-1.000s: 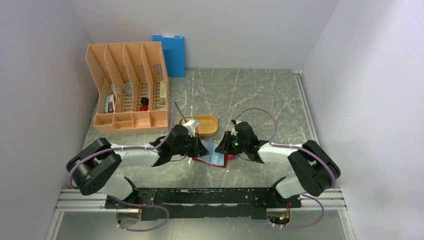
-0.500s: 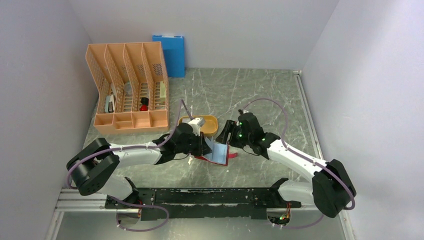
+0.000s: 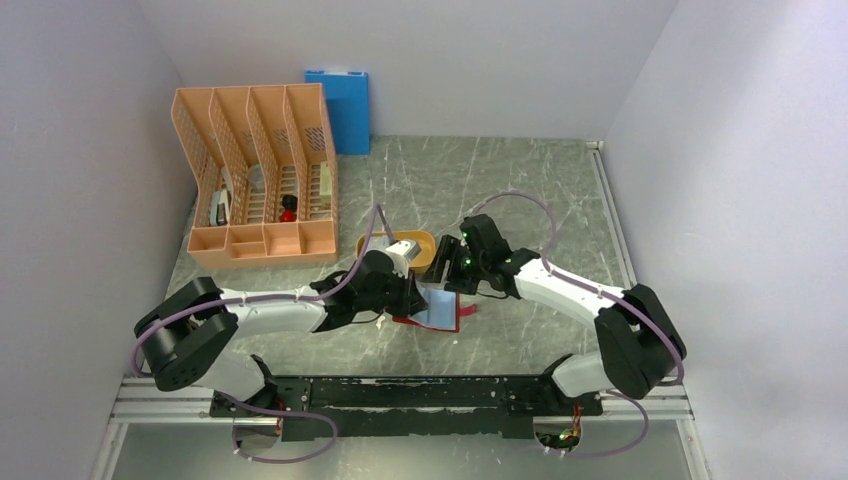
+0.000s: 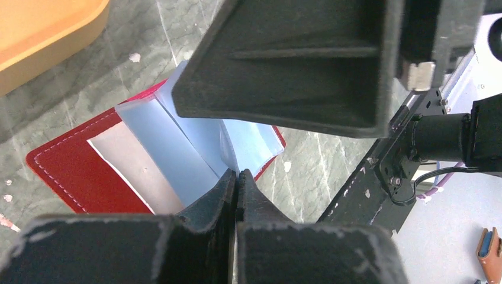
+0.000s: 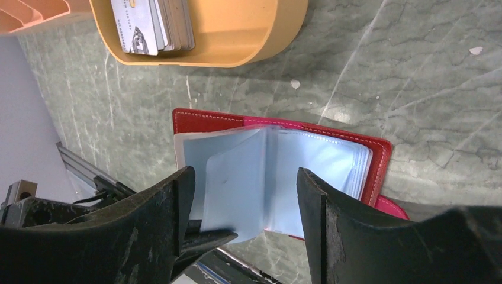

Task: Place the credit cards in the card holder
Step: Open the card holder at the center of the board.

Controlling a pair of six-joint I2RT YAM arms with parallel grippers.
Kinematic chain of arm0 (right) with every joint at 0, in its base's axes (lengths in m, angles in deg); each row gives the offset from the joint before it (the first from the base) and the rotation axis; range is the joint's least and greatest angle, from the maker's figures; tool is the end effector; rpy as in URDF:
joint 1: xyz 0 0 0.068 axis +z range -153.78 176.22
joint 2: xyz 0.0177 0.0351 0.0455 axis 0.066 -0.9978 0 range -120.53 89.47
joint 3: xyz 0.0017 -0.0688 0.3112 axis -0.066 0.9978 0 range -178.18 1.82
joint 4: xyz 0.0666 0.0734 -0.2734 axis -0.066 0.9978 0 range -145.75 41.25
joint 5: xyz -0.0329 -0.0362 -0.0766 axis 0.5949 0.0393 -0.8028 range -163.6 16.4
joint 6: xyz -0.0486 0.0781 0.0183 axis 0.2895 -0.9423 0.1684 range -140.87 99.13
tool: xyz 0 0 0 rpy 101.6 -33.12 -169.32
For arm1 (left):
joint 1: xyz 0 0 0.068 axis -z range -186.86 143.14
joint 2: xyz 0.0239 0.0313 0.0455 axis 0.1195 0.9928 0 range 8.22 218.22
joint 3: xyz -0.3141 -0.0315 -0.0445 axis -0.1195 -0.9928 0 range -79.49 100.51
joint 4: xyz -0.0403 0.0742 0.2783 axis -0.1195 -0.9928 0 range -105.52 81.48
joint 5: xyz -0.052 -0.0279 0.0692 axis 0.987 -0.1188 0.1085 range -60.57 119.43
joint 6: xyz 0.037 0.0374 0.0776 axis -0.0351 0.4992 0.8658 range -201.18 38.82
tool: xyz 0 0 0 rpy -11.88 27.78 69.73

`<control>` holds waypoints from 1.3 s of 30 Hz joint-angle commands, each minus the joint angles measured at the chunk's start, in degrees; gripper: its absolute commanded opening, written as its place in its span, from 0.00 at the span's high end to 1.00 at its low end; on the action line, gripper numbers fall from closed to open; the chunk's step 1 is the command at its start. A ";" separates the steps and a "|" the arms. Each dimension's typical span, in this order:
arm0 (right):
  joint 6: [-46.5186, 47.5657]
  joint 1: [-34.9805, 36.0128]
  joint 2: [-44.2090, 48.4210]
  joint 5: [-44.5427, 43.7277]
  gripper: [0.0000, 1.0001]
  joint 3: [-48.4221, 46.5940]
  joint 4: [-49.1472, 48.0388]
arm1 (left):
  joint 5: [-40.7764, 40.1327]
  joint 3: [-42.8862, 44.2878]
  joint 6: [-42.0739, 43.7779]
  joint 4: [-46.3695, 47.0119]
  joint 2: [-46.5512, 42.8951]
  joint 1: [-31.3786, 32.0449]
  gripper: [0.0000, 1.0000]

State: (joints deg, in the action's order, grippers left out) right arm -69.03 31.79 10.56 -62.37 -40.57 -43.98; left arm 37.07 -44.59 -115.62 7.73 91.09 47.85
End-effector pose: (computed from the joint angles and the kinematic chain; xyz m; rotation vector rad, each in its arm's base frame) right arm 0.2524 0.2008 0.1857 0.1880 2.5908 0.8500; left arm 0.1902 -0.2881 0.1744 0.4905 2.2562 -1.0125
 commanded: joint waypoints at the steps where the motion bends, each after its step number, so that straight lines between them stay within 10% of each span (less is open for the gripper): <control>1: 0.24 -0.28 -2.33 1.49 0.33 -2.65 0.79 | -1.20 2.06 1.65 0.71 -0.09 0.66 0.95; 11: 4.45 0.24 -6.94 2.61 0.37 -3.13 2.81 | -0.42 2.84 1.22 2.27 1.76 1.19 0.95; 18: 5.84 0.76 -7.45 3.00 0.68 -0.66 2.21 | -0.76 3.76 1.22 1.68 2.36 1.45 0.95; 25: 7.90 0.73 -5.46 0.72 0.93 1.36 3.33 | -1.54 2.85 1.00 0.08 -0.03 1.49 0.65; 39: 13.31 0.62 -1.83 -3.08 0.96 8.11 -0.78 | -7.55 2.05 -0.17 -6.73 1.35 1.45 0.55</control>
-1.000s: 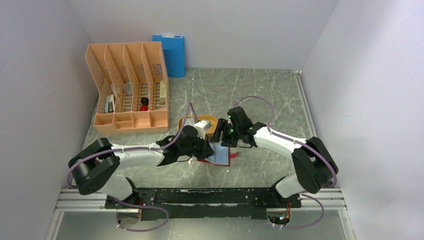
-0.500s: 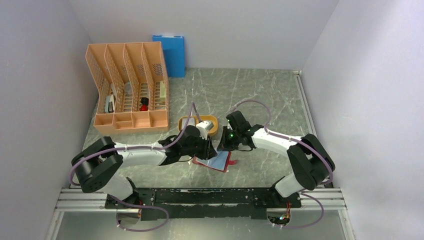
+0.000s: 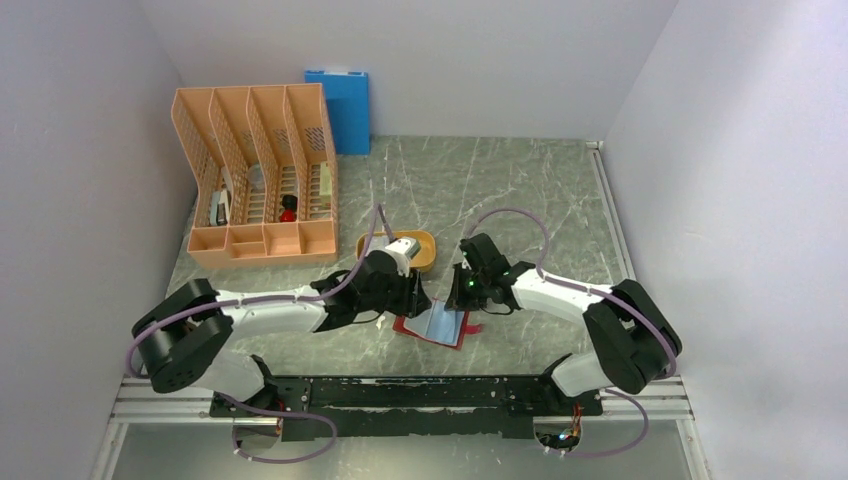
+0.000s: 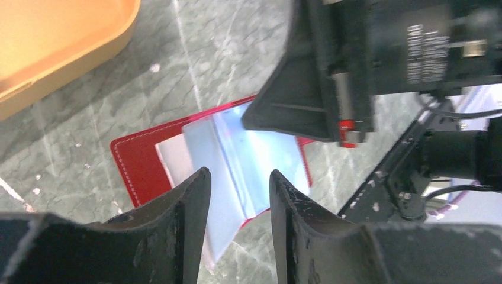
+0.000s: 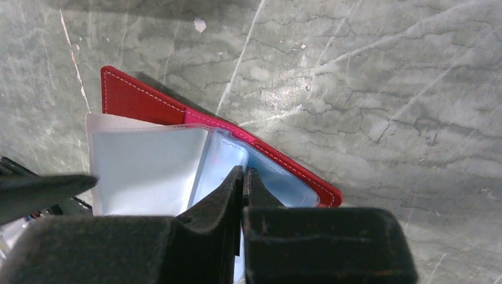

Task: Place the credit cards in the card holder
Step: Open the card holder at the center of the board.

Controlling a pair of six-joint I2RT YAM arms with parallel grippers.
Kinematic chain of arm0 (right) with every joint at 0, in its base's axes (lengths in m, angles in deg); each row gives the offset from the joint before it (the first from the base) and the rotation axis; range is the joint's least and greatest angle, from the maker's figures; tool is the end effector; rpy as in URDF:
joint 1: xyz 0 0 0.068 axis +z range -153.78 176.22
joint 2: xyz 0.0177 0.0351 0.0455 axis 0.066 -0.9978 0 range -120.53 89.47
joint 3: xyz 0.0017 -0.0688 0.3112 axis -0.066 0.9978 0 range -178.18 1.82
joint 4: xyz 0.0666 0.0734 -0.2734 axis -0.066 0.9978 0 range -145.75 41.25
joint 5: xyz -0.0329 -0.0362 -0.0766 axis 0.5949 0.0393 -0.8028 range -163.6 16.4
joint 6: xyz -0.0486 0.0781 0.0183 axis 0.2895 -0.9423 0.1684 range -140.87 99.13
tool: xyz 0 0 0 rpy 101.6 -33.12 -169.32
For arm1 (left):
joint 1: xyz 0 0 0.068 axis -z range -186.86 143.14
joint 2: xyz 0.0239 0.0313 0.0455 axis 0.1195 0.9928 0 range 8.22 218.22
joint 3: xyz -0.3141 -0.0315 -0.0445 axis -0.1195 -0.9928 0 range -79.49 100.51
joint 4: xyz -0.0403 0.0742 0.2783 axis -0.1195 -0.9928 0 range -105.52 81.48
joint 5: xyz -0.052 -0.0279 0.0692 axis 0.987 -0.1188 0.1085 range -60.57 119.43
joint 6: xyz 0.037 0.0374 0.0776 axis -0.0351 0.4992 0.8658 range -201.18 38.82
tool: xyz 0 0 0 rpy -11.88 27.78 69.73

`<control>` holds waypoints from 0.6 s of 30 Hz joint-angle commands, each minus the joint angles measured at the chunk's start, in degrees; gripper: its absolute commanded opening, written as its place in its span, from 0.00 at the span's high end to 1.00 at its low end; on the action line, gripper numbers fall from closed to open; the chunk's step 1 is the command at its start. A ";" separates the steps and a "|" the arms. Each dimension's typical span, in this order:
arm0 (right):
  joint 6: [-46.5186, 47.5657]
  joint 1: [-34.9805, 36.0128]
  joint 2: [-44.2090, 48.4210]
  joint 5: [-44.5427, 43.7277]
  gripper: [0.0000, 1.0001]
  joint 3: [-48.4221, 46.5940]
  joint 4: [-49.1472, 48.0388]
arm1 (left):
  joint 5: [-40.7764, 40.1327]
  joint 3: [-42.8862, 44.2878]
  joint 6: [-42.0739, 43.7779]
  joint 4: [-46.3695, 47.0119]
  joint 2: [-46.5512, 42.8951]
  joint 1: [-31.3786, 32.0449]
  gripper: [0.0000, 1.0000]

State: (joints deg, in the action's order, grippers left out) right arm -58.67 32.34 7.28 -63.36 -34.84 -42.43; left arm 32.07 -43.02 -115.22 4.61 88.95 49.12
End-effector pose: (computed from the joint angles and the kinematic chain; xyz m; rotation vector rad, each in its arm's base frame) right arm 0.2296 0.1862 0.1323 -0.0283 2.7388 0.6549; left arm 0.1899 -0.2882 0.1890 0.4617 2.2266 -0.9444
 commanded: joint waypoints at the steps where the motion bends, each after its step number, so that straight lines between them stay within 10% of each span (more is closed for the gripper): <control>1: 3.42 0.07 1.62 -2.15 0.95 2.92 -3.25 | -2.55 0.87 -0.77 -4.34 4.68 0.12 0.56; 18: 11.22 4.70 -4.76 3.81 0.98 0.95 -19.22 | -14.98 -7.36 -6.92 -15.65 -12.84 0.09 0.58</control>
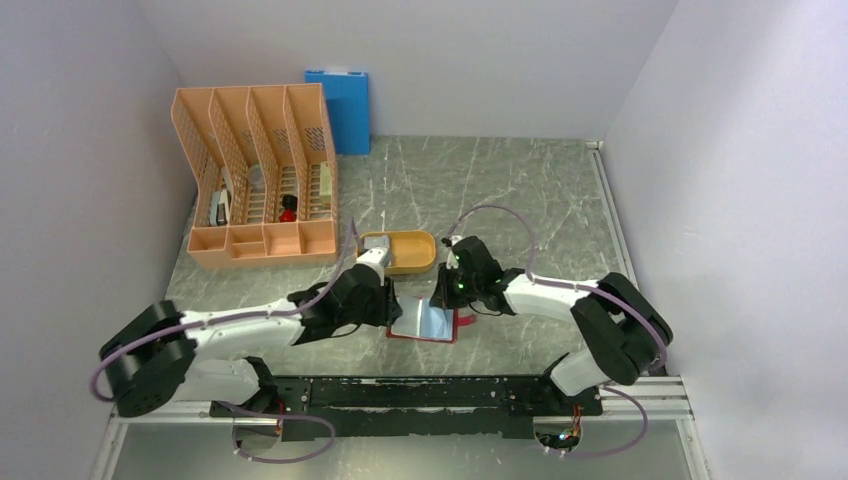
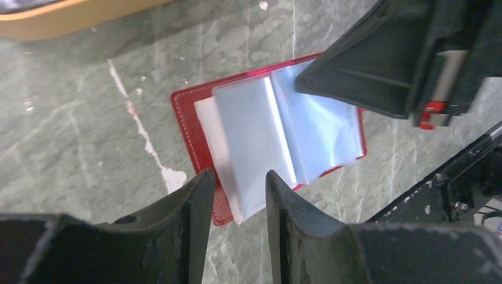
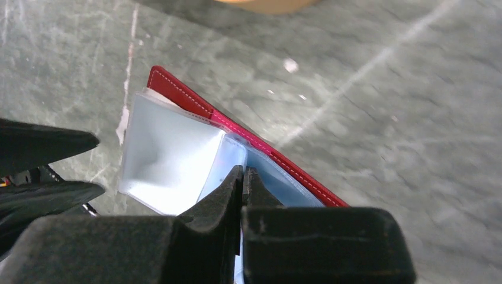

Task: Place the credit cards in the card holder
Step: Open the card holder at the center of the board.

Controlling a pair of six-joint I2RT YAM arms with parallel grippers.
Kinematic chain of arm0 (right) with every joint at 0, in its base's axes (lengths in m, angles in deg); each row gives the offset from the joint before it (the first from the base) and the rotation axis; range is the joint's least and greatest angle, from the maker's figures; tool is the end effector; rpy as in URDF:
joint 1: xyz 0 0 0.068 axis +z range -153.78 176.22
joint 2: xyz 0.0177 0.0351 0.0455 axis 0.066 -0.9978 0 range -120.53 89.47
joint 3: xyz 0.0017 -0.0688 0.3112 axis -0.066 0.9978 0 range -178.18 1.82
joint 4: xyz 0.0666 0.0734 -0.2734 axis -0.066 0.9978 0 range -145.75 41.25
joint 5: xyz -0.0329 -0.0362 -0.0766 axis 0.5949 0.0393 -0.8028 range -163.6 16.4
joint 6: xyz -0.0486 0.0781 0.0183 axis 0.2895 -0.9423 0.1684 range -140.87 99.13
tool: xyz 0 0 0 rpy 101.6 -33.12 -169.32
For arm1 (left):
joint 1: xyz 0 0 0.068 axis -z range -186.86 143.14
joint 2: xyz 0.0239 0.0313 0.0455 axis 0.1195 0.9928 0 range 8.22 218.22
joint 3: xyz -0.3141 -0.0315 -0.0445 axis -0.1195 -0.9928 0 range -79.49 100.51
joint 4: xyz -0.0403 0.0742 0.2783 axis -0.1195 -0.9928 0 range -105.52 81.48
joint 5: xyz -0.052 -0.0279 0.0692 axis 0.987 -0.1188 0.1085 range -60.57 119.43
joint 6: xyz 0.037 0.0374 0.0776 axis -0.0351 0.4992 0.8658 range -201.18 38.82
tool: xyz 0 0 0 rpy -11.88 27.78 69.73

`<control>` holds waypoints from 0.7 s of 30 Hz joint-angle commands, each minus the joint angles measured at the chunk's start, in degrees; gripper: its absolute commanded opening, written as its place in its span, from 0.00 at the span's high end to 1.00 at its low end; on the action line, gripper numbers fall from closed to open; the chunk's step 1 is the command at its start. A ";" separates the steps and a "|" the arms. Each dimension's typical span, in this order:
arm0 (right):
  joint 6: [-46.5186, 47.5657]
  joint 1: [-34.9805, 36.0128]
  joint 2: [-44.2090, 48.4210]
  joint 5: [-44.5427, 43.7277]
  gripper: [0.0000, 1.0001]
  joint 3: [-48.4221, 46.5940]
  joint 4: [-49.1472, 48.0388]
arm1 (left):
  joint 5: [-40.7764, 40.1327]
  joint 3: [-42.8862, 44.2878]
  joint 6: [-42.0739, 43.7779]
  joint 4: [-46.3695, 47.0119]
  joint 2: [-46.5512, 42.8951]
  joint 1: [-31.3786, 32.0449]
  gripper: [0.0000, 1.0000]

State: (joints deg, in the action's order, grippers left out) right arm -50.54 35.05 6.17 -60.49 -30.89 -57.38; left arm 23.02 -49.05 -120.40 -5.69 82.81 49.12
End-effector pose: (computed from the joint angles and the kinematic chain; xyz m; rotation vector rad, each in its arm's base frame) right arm 0.2279 0.2081 0.1295 -0.3145 2.5459 0.7833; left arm 0.1734 -0.2399 0.1599 0.2892 2.3800 -0.7101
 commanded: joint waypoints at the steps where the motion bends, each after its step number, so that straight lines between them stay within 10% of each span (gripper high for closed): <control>1: 3.31 2.51 -4.65 1.00 0.98 -3.79 -4.45 | -6.65 -1.72 -1.94 -6.28 -8.53 0.09 0.57; 8: 4.25 4.39 -9.46 0.24 0.98 -7.22 -4.05 | -4.69 -5.18 -1.46 -0.39 -15.80 -0.24 0.55; 21: 3.65 4.39 -6.30 -4.98 0.92 -4.57 0.76 | -4.64 -2.65 -3.68 3.04 0.70 -0.34 0.73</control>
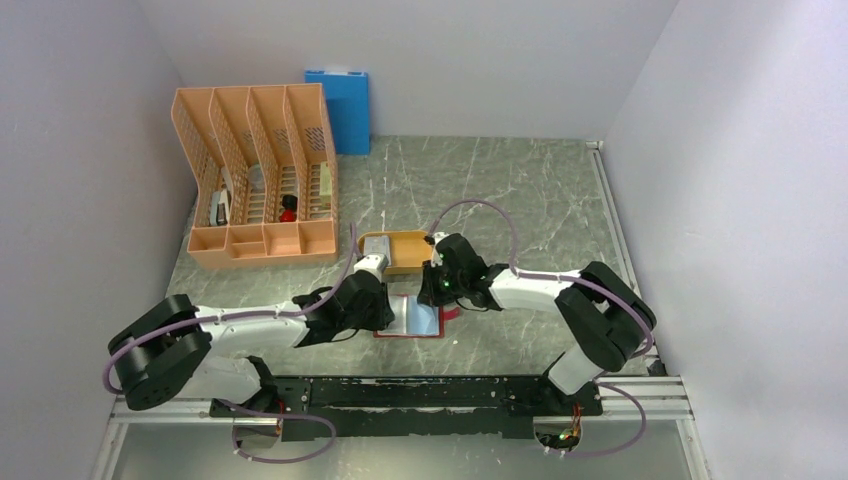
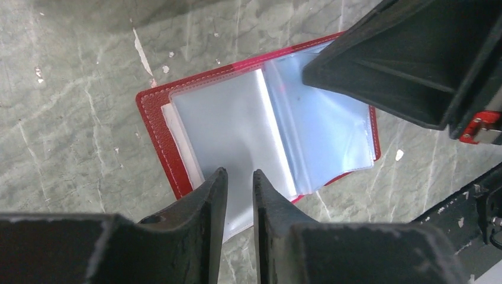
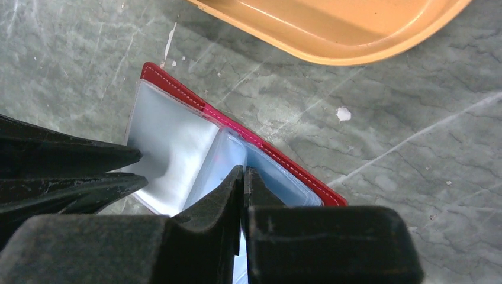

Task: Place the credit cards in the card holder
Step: Open the card holder at the center of the board.

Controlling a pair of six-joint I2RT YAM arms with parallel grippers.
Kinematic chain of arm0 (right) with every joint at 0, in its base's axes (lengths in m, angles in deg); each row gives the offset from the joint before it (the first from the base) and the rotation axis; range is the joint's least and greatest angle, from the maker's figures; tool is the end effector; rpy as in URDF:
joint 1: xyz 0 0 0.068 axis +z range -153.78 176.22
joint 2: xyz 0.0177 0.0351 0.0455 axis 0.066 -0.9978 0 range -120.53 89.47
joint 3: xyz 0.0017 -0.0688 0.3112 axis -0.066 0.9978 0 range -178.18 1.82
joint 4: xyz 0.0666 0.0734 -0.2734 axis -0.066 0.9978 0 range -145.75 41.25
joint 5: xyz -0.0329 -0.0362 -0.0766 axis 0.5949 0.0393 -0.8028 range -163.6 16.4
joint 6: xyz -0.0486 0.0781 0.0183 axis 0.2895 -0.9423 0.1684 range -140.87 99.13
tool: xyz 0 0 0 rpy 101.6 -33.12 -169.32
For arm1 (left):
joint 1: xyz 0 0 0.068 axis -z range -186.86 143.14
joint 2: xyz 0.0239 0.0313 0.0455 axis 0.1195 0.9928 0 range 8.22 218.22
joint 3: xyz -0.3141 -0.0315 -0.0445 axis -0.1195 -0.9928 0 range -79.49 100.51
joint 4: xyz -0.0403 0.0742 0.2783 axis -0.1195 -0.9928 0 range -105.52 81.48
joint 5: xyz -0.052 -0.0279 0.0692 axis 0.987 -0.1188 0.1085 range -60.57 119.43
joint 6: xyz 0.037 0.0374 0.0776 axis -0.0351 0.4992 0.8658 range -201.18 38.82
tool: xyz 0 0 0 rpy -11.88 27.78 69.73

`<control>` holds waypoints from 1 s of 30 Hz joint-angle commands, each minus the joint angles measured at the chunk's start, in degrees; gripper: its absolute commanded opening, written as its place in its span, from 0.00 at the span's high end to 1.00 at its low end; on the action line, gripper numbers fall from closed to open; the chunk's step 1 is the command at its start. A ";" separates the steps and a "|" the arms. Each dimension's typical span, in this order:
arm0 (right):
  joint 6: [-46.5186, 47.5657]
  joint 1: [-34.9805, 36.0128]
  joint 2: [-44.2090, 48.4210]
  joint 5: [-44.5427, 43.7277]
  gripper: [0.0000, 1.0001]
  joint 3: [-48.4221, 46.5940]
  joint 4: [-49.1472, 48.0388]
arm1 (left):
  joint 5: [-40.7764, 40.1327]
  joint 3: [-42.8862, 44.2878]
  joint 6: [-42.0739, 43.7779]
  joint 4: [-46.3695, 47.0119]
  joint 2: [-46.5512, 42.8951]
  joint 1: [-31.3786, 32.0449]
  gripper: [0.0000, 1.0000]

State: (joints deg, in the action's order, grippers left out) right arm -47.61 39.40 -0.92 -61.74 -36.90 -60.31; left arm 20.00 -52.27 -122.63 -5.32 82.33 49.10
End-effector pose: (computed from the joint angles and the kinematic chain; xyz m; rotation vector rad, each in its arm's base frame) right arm 0.2412 0.2502 0.1305 -0.4639 2.4892 0.7848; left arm 0.1689 -0.2251 0.1435 0.2204 2.4053 -0.6442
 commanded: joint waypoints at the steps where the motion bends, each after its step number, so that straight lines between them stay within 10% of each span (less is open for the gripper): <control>1: 0.63 0.01 1.01 -4.36 0.90 1.56 4.13 | -2.32 0.56 -1.58 2.05 1.67 -0.32 0.74; 20: -1.82 0.19 18.51 -10.03 0.68 -0.83 19.88 | -2.12 -1.56 -3.93 2.70 4.78 -0.31 0.85; 30: -11.14 8.54 12.05 0.54 0.69 -1.22 6.64 | -2.43 -1.14 -4.16 1.02 0.17 -0.33 0.85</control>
State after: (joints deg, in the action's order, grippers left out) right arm -53.62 46.70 17.18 -65.83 -38.06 -47.56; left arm 17.88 -53.07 -126.48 -2.93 84.56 49.06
